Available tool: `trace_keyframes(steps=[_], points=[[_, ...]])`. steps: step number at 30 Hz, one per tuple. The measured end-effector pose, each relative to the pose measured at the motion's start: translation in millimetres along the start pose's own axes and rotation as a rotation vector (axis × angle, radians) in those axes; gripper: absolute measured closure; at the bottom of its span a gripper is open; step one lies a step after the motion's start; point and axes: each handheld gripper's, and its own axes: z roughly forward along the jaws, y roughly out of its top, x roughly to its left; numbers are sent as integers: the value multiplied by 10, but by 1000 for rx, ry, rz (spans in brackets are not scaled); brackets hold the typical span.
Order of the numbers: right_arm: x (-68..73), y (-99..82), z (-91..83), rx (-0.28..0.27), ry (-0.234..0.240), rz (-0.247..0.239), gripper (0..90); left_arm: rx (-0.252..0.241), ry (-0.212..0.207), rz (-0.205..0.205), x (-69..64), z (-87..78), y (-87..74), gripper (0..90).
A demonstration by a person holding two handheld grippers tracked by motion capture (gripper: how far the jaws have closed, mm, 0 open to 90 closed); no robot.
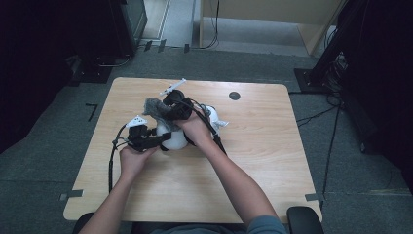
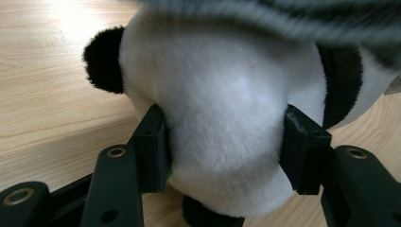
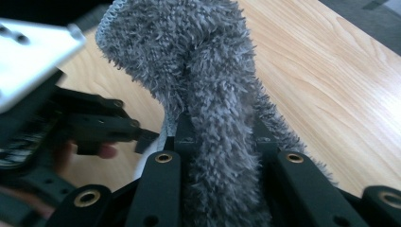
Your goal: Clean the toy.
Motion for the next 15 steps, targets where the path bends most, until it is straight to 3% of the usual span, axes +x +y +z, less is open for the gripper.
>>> trace_keyframes(steps=[7, 12, 15], points=[[-85, -120, 6, -6, -19, 7, 728, 7, 12, 10, 7, 8, -4, 445], [-322, -293, -137, -7, -35, 50, 729, 4, 13, 23, 7, 17, -9, 448], [-424, -388, -272, -7, -50, 44, 733, 5, 18, 41, -12, 22, -8, 449]])
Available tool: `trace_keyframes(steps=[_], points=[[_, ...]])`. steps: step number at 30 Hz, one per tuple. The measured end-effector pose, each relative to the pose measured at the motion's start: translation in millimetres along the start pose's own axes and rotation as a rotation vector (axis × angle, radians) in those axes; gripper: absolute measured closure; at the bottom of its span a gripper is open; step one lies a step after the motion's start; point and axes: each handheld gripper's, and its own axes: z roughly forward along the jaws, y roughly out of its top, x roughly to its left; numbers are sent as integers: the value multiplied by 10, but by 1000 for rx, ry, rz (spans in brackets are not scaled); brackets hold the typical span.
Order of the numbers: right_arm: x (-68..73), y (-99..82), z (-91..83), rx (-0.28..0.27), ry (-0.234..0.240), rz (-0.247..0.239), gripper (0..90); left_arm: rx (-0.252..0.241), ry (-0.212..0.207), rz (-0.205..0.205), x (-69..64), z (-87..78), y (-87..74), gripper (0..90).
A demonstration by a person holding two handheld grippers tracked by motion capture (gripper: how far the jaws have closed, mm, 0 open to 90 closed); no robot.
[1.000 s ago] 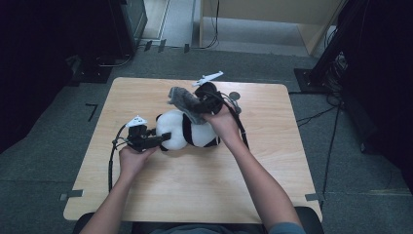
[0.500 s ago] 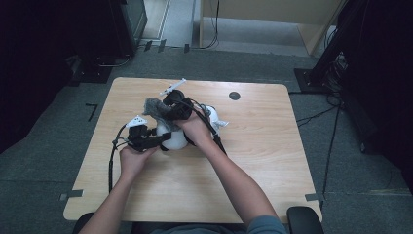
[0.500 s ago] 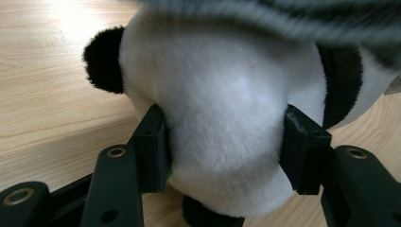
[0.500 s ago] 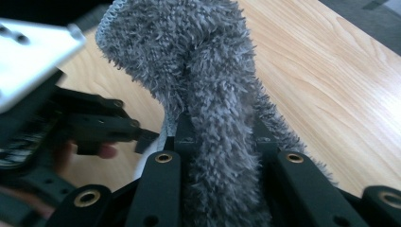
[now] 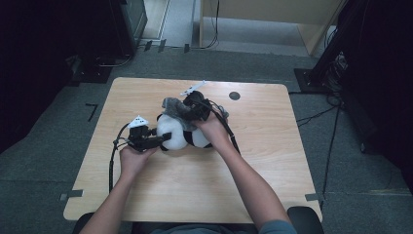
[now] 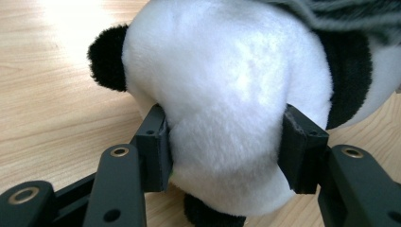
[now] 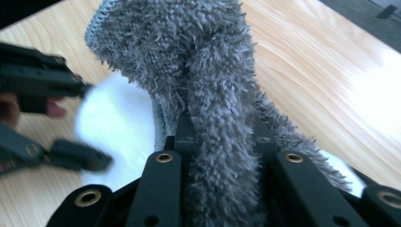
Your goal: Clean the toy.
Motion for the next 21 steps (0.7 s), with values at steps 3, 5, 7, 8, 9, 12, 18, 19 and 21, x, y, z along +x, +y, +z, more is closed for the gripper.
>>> trace_keyframes(steps=[3, 5, 7, 8, 9, 12, 18, 19, 21], points=[[-113, -76, -164, -6, -23, 19, 734, 0, -3, -7, 7, 0, -2, 450], [-210, -117, -276, -8, -50, 28, 734, 0, -9, -13, 19, 2, -3, 448], [-320, -174, -373, -12, -69, 46, 734, -1, -11, -15, 26, 3, -4, 445], [-375, -211, -414, -14, -77, 56, 734, 1, -11, -13, 28, 2, -4, 445], [-428, -252, -449, -16, -82, 71, 734, 1, -11, -15, 27, 4, -3, 445], [-591, -404, -538, -16, -89, 123, 736, 3, -14, -20, 40, 5, -4, 443], [-741, -668, -568, -18, -73, 163, 743, 1, -28, -20, 55, 6, -6, 445], [-747, -676, -574, -28, -60, 179, 744, 2, -30, -25, 57, 5, -4, 445], [-739, -663, -594, -33, -65, 173, 745, 3, -30, -24, 56, 2, -3, 445]])
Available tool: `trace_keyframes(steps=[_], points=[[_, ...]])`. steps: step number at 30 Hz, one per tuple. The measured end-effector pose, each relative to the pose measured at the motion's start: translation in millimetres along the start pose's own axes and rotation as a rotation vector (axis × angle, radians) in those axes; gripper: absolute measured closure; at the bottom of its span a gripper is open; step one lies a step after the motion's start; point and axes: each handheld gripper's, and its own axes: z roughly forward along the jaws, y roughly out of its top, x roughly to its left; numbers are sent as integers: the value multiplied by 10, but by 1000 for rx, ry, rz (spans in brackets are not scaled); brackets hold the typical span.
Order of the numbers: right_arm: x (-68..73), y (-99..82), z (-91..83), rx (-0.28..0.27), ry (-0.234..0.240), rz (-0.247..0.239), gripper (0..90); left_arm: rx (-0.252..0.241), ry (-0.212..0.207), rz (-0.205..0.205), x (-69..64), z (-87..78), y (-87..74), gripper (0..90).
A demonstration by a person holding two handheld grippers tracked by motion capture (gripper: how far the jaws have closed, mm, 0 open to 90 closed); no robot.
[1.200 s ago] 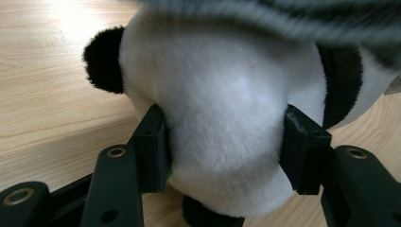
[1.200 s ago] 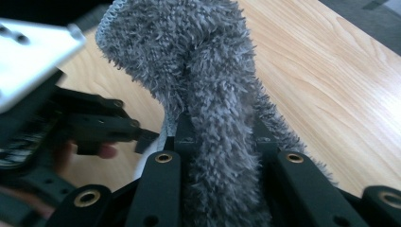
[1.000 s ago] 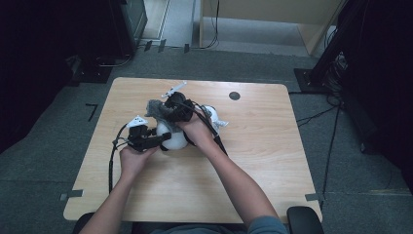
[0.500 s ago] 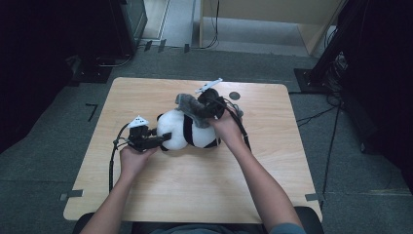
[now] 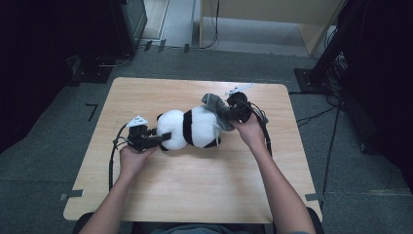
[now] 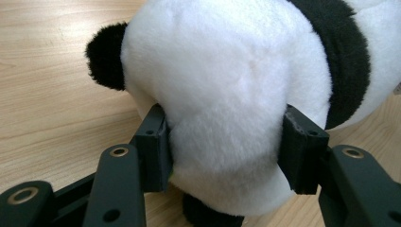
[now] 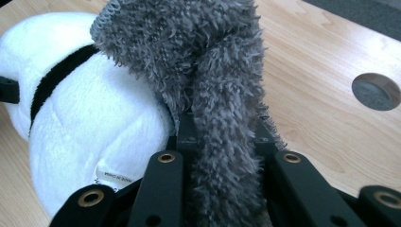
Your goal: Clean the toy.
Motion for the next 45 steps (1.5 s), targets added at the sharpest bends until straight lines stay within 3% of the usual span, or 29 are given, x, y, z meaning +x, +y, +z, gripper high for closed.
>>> trace_keyframes(steps=[3, 8, 16, 22, 28, 35, 39, 45], points=[[33, 54, -68, -7, -8, -6, 745, 1, -3, -9, -4, -6, 3, 447], [146, 171, -201, -55, 25, -33, 745, 5, -17, -13, -17, -23, 17, 461], [613, 372, -210, -84, 108, -127, 745, 6, -23, -25, -22, -36, 25, 468], [942, 435, -8, -47, 165, -170, 741, 9, -30, -47, -25, -46, 34, 465], [1198, 321, 331, 3, 246, -175, 741, 12, -27, -50, -51, -63, 46, 466], [1317, 183, 593, 9, 263, -208, 740, 28, -10, -61, -42, -52, 39, 464], [1231, 128, 557, 0, 272, -192, 748, 20, -3, -59, -49, -36, 38, 451], [1090, 6, 384, 7, 231, -184, 748, 12, 4, -38, -47, -16, 30, 455]])
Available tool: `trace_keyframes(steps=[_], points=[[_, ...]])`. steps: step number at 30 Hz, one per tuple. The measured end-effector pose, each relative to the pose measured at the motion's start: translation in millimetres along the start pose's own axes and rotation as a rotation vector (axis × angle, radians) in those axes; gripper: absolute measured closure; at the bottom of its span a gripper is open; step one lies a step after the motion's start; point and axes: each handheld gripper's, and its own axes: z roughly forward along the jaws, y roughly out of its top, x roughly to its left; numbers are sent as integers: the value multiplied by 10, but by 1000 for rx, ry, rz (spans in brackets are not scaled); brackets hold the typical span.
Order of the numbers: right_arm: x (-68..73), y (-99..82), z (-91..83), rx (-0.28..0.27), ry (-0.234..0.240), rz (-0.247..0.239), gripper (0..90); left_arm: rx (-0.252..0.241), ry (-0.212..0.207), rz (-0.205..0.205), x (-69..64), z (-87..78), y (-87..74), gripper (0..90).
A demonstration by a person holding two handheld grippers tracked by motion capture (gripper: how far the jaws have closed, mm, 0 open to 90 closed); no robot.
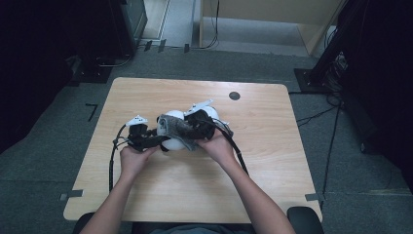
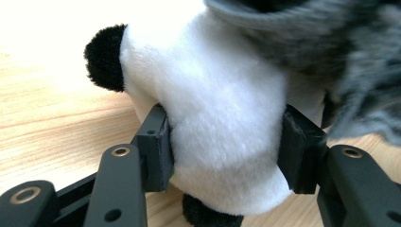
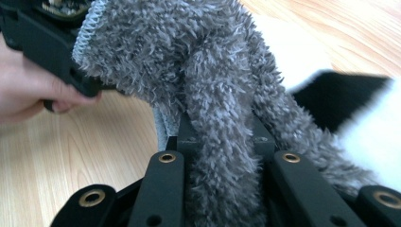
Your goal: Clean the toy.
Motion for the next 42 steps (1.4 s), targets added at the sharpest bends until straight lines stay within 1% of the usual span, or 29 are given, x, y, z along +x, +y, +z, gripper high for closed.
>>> trace_keyframes(steps=[5, 6, 10, 14, 20, 21, 23, 25, 27, 30, 31, 32, 34, 36, 38, 40, 41, 42], points=[[-53, -108, -197, -14, -37, 2, 749, -4, -1, 8, 4, 10, -2, 460], [-79, -137, -256, -21, -45, 7, 748, -4, 0, 10, 3, 11, -2, 461], [-148, -209, -397, -39, -68, 10, 748, -4, -2, 11, 2, 13, -2, 461], [-223, -284, -538, -59, -98, 36, 748, -2, -5, 10, 1, 12, -2, 463], [-380, -426, -713, -81, -152, 62, 744, -3, -10, 10, 8, 12, -4, 462], [-420, -461, -744, -86, -160, 77, 743, -3, -12, 11, 12, 12, -4, 462], [-481, -508, -794, -99, -150, 100, 743, 1, -15, 1, 19, 8, -4, 458], [-514, -527, -835, -107, -158, 109, 745, 1, -12, 1, 12, 7, -1, 457], [-533, -526, -835, -109, -152, 117, 746, 1, -12, 2, 13, 7, 1, 457], [-519, -506, -781, -85, -154, 109, 747, 1, -15, -4, 22, 7, -1, 454], [-516, -498, -783, -88, -155, 109, 747, 1, -16, -5, 24, 6, -2, 454], [-506, -482, -795, -95, -148, 112, 749, 1, -16, -4, 24, 6, -2, 452], [-459, -432, -831, -125, -127, 114, 751, 3, -15, -1, 19, 4, -1, 450], [-382, -349, -840, -141, -113, 86, 751, 2, -13, 0, 4, 2, 1, 448], [-284, -243, -812, -147, -89, 58, 750, 4, -10, 6, -9, -3, 7, 447], [-174, -113, -733, -142, -72, 23, 750, 4, -9, 6, -12, -4, 7, 445], [-151, -83, -710, -139, -68, 18, 751, 5, -11, 3, -10, -6, 8, 443], [-102, -12, -641, -132, -61, 4, 750, 5, -11, 2, -10, -7, 8, 441]])
